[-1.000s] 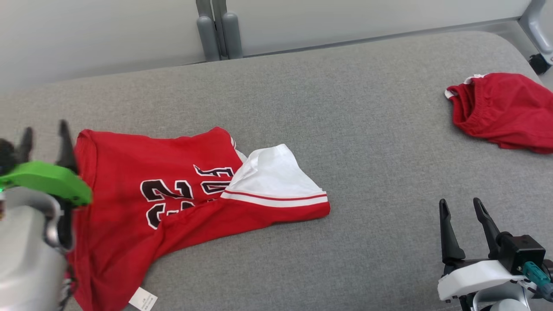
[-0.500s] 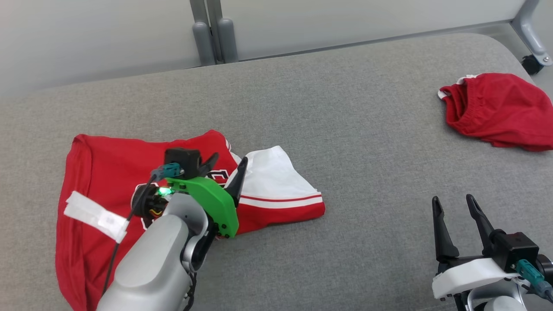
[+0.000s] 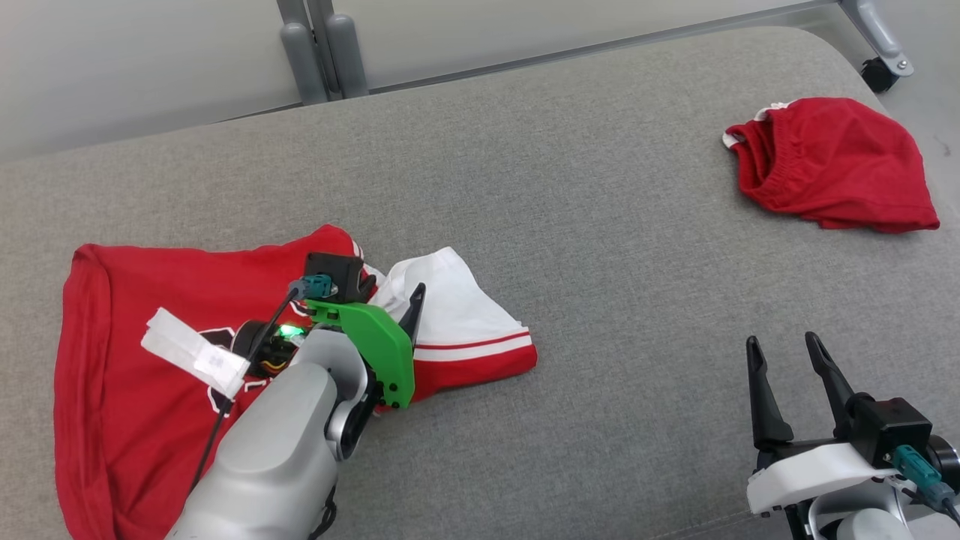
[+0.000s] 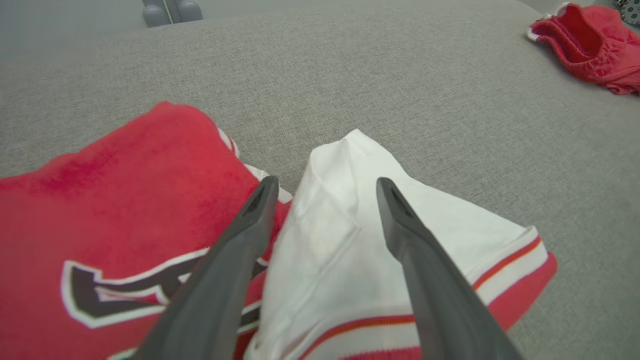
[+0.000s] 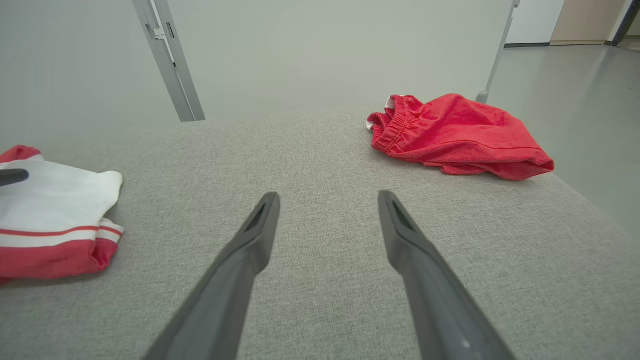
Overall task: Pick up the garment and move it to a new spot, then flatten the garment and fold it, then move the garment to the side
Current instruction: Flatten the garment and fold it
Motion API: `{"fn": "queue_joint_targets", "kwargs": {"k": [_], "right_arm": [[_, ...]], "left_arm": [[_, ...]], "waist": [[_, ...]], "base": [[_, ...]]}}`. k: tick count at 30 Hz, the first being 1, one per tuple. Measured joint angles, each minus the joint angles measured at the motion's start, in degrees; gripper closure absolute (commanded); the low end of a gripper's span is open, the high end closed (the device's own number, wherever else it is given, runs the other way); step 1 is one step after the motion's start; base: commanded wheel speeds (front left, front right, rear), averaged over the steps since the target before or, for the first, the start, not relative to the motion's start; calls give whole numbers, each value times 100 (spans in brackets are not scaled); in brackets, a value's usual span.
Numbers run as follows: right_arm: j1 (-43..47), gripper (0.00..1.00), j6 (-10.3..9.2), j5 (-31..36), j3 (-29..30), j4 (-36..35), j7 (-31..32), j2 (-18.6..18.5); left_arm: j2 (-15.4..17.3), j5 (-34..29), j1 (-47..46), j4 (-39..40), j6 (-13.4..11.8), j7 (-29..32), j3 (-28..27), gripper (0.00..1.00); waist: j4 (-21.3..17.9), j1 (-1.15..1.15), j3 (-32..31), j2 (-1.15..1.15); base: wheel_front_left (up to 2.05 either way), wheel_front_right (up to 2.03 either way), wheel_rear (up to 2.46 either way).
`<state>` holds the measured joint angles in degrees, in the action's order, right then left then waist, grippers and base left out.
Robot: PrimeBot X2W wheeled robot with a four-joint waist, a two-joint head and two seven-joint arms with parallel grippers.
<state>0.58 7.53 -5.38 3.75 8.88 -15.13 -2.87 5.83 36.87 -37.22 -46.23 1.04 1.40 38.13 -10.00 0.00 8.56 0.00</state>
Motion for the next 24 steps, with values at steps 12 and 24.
{"fn": "queue_joint_targets", "kwargs": {"k": [12, 24], "right_arm": [[50, 0, 0, -14, 63, 54, 0, 0], [249, 0, 0, -77, 154, 90, 0, 0]], "left_arm": [[-156, 20, 4, -178, 277, -419, 271, 100], [-261, -60, 1675, 1282, 89, -753, 1017, 58]], "waist": [[37, 0, -196, 0], [179, 0, -431, 0]], "base": [[0, 0, 0], [0, 0, 0]]}}
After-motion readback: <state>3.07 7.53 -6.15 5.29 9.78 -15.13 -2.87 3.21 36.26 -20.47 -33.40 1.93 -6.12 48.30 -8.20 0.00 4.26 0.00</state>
